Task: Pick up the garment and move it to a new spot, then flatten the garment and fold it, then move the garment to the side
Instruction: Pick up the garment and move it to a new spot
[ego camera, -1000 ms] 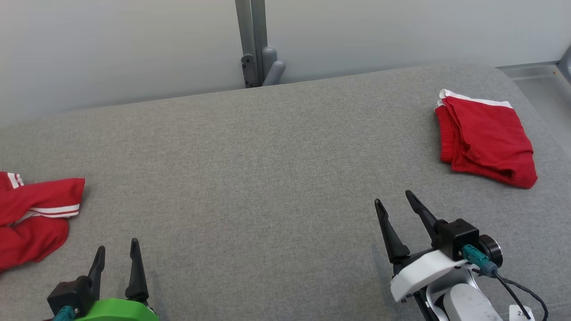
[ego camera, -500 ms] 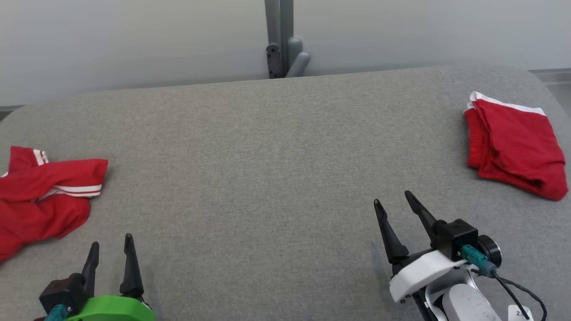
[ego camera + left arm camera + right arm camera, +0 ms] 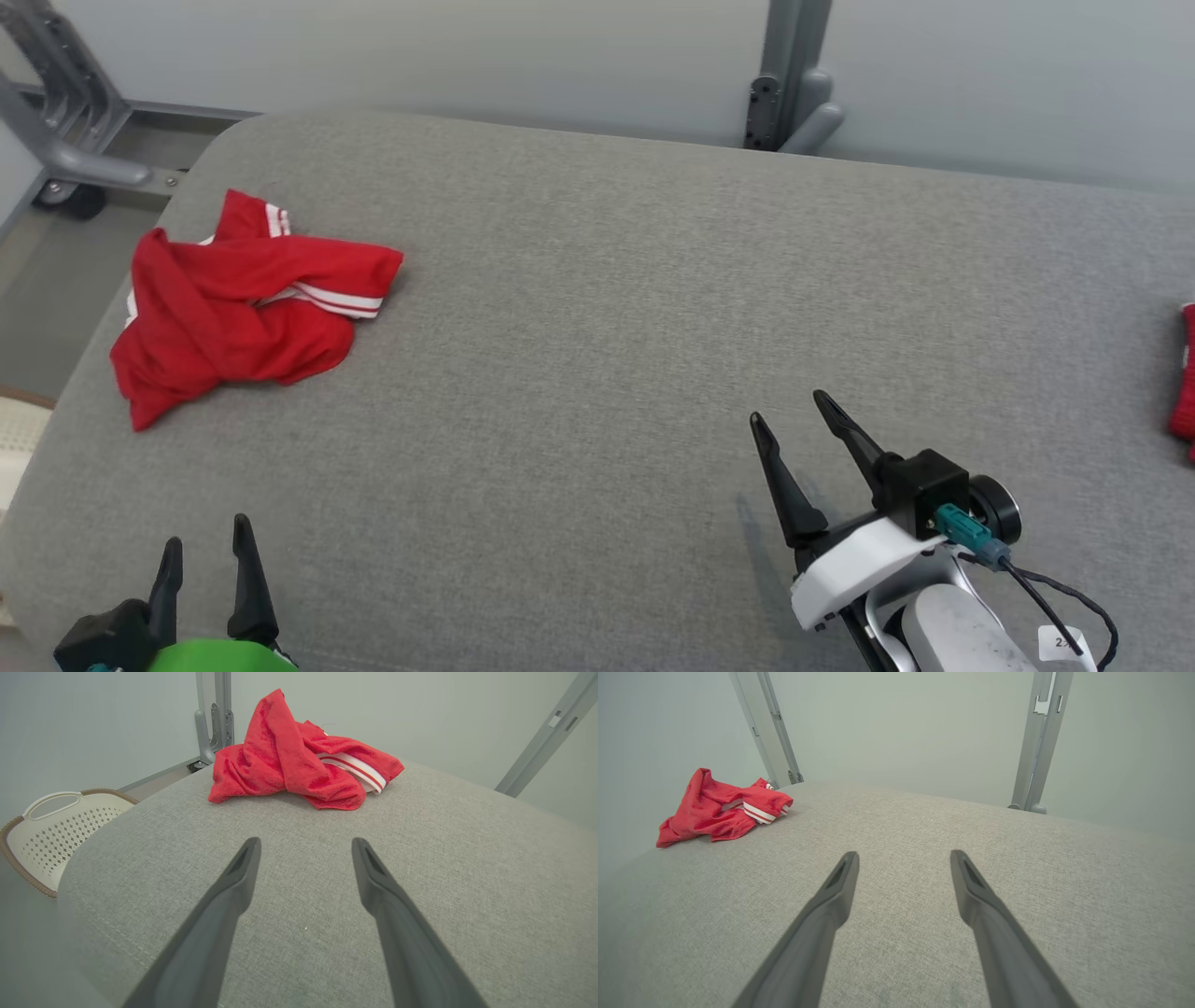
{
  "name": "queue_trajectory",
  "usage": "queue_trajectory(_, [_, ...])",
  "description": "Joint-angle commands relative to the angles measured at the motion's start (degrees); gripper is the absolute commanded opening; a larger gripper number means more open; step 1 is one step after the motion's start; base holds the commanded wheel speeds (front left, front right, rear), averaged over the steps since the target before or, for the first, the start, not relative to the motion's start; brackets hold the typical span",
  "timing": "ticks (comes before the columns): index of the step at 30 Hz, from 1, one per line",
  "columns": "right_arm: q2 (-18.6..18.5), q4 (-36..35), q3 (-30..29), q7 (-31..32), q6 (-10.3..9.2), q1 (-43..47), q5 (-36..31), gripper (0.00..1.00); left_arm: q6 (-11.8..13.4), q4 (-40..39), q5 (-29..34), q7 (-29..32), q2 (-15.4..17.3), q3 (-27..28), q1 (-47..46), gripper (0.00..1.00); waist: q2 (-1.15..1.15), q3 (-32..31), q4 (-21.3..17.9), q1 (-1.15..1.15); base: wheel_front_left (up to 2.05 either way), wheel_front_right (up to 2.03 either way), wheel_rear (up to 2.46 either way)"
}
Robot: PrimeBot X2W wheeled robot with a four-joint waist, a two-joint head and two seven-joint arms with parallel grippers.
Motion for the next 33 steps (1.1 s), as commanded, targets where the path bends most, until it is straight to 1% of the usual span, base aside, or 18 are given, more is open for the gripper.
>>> queue_trajectory(1, [-0.2,0.2,0.4,0.0,-0.08,-0.4,0.0,1.00,0.0,0.2,-0.6,0.0,0.1,0.4,1.1,1.00,0.00,1.4,5.8,0.00,0.00,0.00,0.00])
queue_trajectory(6, [-0.2,0.1,1.0,0.0,-0.08,-1.7,-1.1,1.00,-0.4,0.9,-2.1,0.0,0.1,1.1,0.5,1.00,0.00,3.1,6.2,0.00,0.00,0.00,0.00])
queue_trajectory(8, [-0.2,0.2,1.1,0.0,-0.08,-2.3,-1.8,1.00,-0.5,1.3,-2.3,0.0,0.1,1.4,-0.8,1.00,0.00,4.1,5.6,0.00,0.00,0.00,0.00])
queue_trajectory(11, [-0.2,0.7,1.1,0.0,-0.08,-3.2,-2.9,1.00,-0.8,2.6,-1.0,0.0,0.2,2.6,-2.7,1.00,0.00,5.8,4.1,0.00,0.00,0.00,0.00])
queue_trajectory(12, [-0.3,0.8,1.0,0.0,-0.08,-3.5,-3.3,1.00,-0.9,3.1,-0.3,0.0,0.9,2.8,-3.8,1.00,0.00,6.3,3.5,0.00,0.00,0.00,0.00])
queue_trajectory(13, [-0.3,0.8,1.0,0.0,-0.08,-3.5,-3.3,1.00,-0.9,3.1,-0.3,0.0,0.9,2.8,-3.8,1.00,0.00,6.3,3.5,0.00,0.00,0.00,0.00])
queue_trajectory(17, [-1.4,0.4,1.5,0.0,-0.08,-5.2,-4.2,1.00,-1.0,5.5,0.6,0.0,3.5,3.3,-9.5,1.00,0.00,8.9,1.1,0.00,0.00,0.00,0.00])
queue_trajectory(20, [-2.1,-0.1,1.4,0.0,-0.08,-6.3,-4.7,1.00,-1.0,7.1,-0.8,0.0,5.6,3.3,-14.7,1.00,0.00,11.1,-0.5,0.00,0.00,0.00,0.00])
queue_trajectory(24, [-3.2,-1.1,2.2,0.0,-0.08,-8.4,-5.0,1.00,-1.0,10.3,-1.1,0.0,8.1,2.9,-21.4,1.00,0.00,14.2,-2.8,0.00,0.00,0.00,0.00])
queue_trajectory(29, [-4.4,-2.7,2.7,0.0,-0.08,-10.4,-5.2,1.00,-1.0,17.0,-1.0,0.0,11.3,2.7,-28.9,1.00,0.00,17.9,-5.4,0.00,0.00,0.00,0.00])
queue_trajectory(30, [-4.8,-3.2,2.6,0.0,-0.08,-10.9,-5.4,1.00,-1.0,20.5,-0.9,0.0,12.8,2.6,-32.1,1.00,0.00,19.3,-6.1,0.00,0.00,0.00,0.00])
queue_trajectory(33, [-5.2,-3.7,2.5,0.0,-0.08,-11.3,-5.9,1.00,-0.5,25.5,-0.8,0.0,15.1,3.0,-36.2,1.00,0.00,21.2,-7.0,0.00,0.00,0.00,0.00])
